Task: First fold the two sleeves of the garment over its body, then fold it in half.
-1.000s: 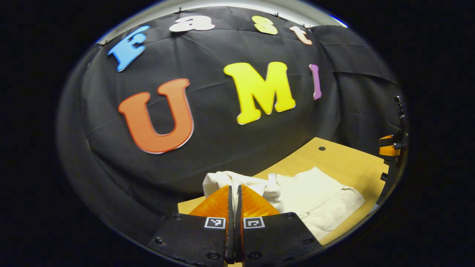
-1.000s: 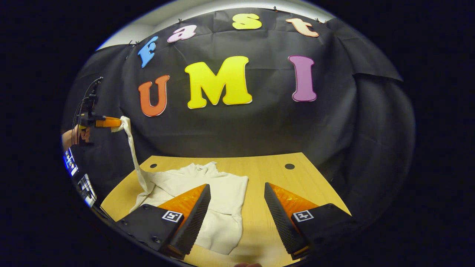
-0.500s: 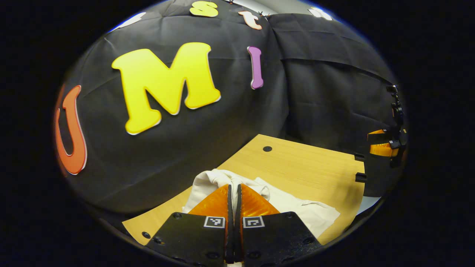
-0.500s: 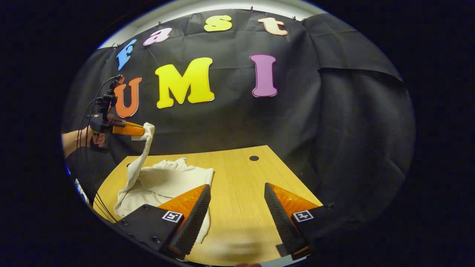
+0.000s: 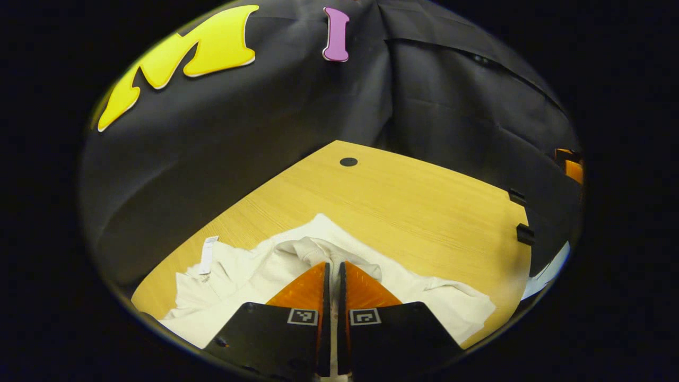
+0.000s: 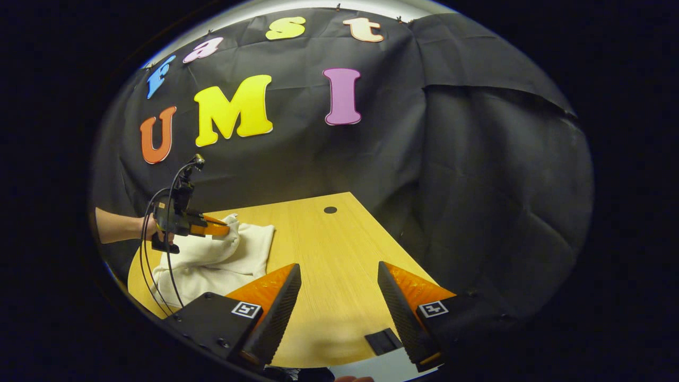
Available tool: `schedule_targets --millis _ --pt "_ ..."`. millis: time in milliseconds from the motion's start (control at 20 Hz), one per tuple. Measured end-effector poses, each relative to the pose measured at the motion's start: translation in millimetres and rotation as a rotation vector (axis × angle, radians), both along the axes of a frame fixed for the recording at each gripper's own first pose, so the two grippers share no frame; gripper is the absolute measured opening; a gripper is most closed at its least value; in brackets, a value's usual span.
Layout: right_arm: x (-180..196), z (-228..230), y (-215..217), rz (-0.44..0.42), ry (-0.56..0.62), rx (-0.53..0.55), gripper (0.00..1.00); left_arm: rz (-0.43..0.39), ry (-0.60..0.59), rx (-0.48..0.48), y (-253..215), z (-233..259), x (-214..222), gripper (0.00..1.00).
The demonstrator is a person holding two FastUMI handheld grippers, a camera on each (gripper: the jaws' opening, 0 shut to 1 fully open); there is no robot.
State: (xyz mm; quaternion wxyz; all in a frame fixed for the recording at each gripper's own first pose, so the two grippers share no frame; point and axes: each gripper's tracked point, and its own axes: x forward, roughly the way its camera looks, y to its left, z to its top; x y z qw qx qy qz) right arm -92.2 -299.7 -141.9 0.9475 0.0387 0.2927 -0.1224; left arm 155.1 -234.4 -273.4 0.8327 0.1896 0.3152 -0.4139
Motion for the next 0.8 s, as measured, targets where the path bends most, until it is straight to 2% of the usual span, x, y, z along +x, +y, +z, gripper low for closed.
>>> schedule_targets --millis 250,350,400,450,500,550,600,800 --pt "1.5 2.2 1.0 0.005 0.008 -0.007 0.92 0.014 0.042 -0.067 -20.1 -5.4 -7.7 0.20" --pt "8.0 5.0 6.8 0.023 -0.001 -0.006 0.92 0.026 0.034 -0.072 -19.4 0.6 -9.5 0.56" --pt "11.5 6.9 11.5 0.035 -0.006 -0.006 0.92 0.037 0.026 -0.089 -20.1 6.3 -10.3 0.51" --pt "15.0 7.9 15.6 0.048 -0.011 -0.004 0.92 0.048 0.016 -0.118 -20.9 14.7 -13.1 0.52" --pt "18.7 9.3 21.2 0.063 -0.015 -0.004 0.92 0.063 0.005 -0.140 -20.7 23.7 -15.2 0.63" --pt "21.8 9.6 27.4 0.080 -0.019 -0.005 0.92 0.084 -0.011 -0.155 -16.0 33.2 -18.2 0.65" --pt "26.5 11.2 33.6 0.099 -0.024 -0.004 0.92 0.110 -0.031 -0.172 -8.8 44.0 -22.0 0.88" --pt "46.1 16.1 69.2 0.188 -0.043 0.008 0.92 0.213 -0.097 -0.218 31.8 78.7 -46.0 0.89"
